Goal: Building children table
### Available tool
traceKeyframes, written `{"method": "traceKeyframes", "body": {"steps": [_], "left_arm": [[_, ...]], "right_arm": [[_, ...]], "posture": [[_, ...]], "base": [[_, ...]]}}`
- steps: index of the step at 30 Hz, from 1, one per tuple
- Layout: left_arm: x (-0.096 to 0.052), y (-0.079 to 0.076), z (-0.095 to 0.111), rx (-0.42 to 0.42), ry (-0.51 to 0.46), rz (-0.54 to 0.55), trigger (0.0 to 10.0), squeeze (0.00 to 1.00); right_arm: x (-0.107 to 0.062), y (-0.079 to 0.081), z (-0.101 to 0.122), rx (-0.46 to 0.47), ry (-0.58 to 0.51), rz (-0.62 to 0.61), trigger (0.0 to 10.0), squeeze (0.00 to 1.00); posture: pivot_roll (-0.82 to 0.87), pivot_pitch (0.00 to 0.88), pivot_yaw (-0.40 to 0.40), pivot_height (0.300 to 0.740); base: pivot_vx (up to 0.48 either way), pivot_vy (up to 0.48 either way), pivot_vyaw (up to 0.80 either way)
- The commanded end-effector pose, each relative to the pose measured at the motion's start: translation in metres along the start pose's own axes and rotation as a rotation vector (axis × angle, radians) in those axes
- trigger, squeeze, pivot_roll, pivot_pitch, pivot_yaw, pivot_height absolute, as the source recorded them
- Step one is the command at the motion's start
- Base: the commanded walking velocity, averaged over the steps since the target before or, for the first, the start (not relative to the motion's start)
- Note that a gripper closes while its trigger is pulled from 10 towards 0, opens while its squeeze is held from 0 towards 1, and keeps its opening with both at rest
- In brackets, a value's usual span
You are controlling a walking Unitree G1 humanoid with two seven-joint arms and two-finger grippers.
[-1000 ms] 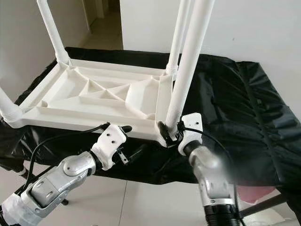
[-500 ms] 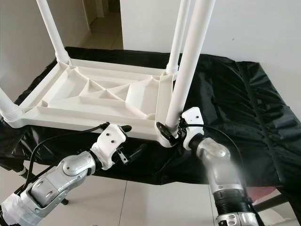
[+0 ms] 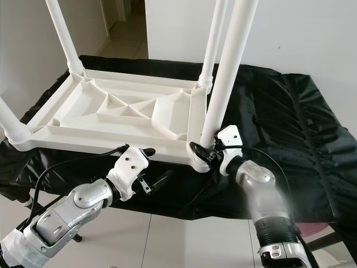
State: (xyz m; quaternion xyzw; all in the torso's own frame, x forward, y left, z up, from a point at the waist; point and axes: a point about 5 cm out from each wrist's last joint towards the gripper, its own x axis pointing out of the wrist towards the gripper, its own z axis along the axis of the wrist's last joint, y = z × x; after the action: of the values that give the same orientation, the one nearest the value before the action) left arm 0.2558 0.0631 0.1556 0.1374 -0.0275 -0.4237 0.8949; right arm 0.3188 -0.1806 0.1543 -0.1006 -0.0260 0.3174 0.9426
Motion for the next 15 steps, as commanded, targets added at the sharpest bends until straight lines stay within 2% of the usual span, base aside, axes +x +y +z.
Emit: {"method": "traceKeyframes", "body": {"steps": [1,2,3,4,7,15], "left_arm": [[-0.003,-0.008,0.0,0.017,0.007,-0.185,10.0,0.0],[-0.003,-0.007,-0.001,0.018,0.007,-0.185,10.0,0.0],[-0.003,-0.007,-0.001,0.018,0.008,-0.185,10.0,0.0],[-0.003,-0.006,-0.001,0.018,0.008,-0.182,10.0,0.0],[-0.002,-0.005,-0.001,0.018,0.009,-0.179,10.0,0.0],[-0.002,-0.008,-0.002,0.019,0.008,-0.197,10.0,0.0]], "right_arm": [[-0.004,-0.002,-0.004,0.009,0.008,-0.034,1.7,0.0],[-0.004,-0.002,-0.005,0.031,-0.003,-0.052,8.5,0.0],[-0.004,-0.002,-0.005,0.044,-0.009,-0.062,8.5,0.0],[-0.004,0.0,-0.006,0.069,-0.014,-0.081,10.0,0.0],[-0.004,0.004,-0.006,0.101,-0.018,-0.108,10.0,0.0],[-0.002,0.01,-0.003,0.136,0.007,-0.32,10.0,0.0]], "posture": [[-0.02,0.08,-0.004,0.74],[-0.02,0.076,-0.001,0.74],[-0.02,0.076,-0.001,0.74],[-0.02,0.076,-0.002,0.74],[-0.02,0.076,-0.002,0.74],[-0.03,0.064,0.0,0.74]], "base": [[0.0,0.0,0.0],[0.0,0.0,0.0],[0.0,0.0,0.0],[0.0,0.0,0.0],[0.0,0.0,0.0],[0.0,0.0,0.0]]}}
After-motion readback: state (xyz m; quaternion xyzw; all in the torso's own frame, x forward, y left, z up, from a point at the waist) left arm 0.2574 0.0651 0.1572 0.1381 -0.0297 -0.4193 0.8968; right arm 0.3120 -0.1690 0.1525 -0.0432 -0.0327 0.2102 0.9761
